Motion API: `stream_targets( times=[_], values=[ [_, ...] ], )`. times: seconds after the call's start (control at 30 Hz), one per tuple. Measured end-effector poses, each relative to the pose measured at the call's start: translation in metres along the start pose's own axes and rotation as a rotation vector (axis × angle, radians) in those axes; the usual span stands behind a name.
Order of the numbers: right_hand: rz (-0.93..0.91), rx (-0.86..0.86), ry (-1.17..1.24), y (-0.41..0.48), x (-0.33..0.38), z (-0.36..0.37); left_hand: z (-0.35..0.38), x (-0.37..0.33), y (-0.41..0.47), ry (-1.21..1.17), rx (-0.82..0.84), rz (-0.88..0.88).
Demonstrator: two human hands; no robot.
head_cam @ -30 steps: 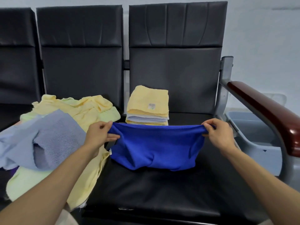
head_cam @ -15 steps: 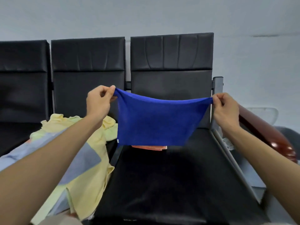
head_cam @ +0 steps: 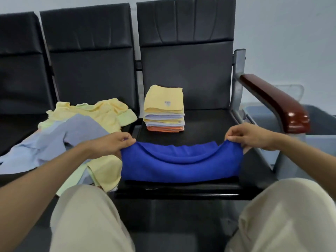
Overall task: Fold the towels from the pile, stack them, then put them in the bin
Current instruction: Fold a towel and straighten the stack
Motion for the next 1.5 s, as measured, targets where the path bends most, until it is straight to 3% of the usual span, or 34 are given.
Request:
stream_targets(
  times=[0.3,0.63,0.9,1.07,1.3,1.5],
  values=[
    [0.076,0.017,0.054,0.038,-0.024,0.012,-0.010,0.015,0.037,-0.021,-0.064,-0.072],
    [0.172,0.026,-0.205,0.098,-0.066,0.038,-0.011,0.059,0.096,0.002,-0.400,-0.058],
    [0.152,-0.040,-0.466,0.110,-0.068,0.047,-0.005,0.066,0.113,0.372,-0.330,-0.043],
    [0.243,-0.088,-0.495,0.113,-0.069,0.049,-0.008,0.065,0.115,0.453,-0.446,-0.038],
    [0.303,-0.125,-0.530,0.118,-0.064,0.053,-0.013,0.067,0.114,0.434,-0.539,-0.165],
    [0.271,-0.063,-0.676,0.112,-0.057,0.048,-0.008,0.066,0.107,0.542,-0.418,-0.355]
  ],
)
Point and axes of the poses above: each hand's wrist, its own y-axis towards the middle knuckle, its own z-axis out of the palm, x = y × z, the point moved 6 cm from there along y, towards the middle knuckle, and after that the axes turned 13 degrees about -y, right-handed, at the moved point
